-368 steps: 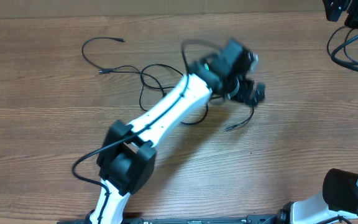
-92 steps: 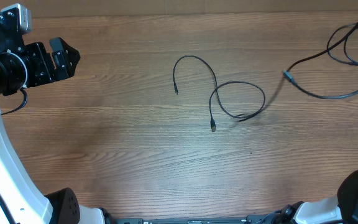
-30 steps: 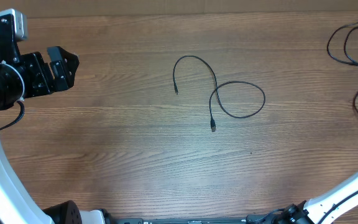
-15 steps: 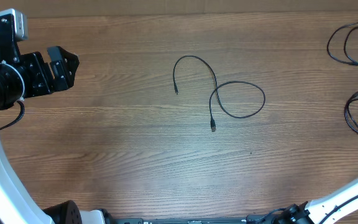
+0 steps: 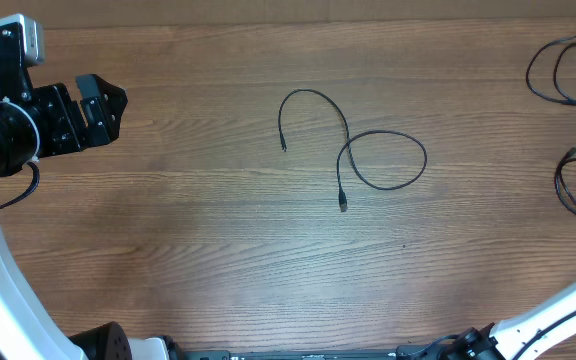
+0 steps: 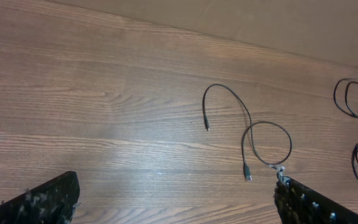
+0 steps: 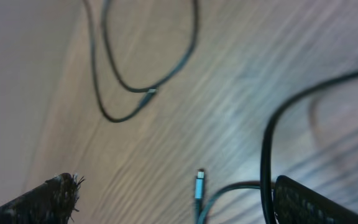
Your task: Untangle cables
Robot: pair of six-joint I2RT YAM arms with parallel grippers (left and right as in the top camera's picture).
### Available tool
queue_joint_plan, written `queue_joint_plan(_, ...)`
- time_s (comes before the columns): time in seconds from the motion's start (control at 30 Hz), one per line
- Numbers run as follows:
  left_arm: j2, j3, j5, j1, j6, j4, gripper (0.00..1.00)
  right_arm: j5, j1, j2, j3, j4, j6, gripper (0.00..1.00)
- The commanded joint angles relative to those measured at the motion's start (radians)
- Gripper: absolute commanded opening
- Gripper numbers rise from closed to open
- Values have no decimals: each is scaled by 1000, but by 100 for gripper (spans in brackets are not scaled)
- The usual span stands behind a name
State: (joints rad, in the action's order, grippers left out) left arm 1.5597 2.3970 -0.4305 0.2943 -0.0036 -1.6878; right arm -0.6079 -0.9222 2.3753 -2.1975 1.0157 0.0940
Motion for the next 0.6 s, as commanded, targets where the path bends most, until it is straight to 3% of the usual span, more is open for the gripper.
queue_joint_plan(0.0, -11, 1, -8, -7, 0, -2, 100, -13, 72, -172, -56, 14, 12, 100)
queue_joint_plan(0.1, -11, 1, -8, -7, 0, -2, 100, 187, 116, -240, -56, 79, 92, 99)
queue_joint_plan(0.13, -11, 1, -8, -7, 0, -2, 100, 270, 127, -250, -56, 102, 124, 95)
queue_joint_plan(0.2, -11, 1, -8, -7, 0, -2, 100, 462, 137, -257, -56, 171, 246, 74)
queue_joint_plan(0.4, -11, 1, -7, -7, 5, -2, 100, 563, 101, -256, -12, 318, 559, 66)
queue_joint_plan(0.57, -11, 1, -7, -7, 8, -2, 100, 615, 62, -256, 107, 332, 663, 65)
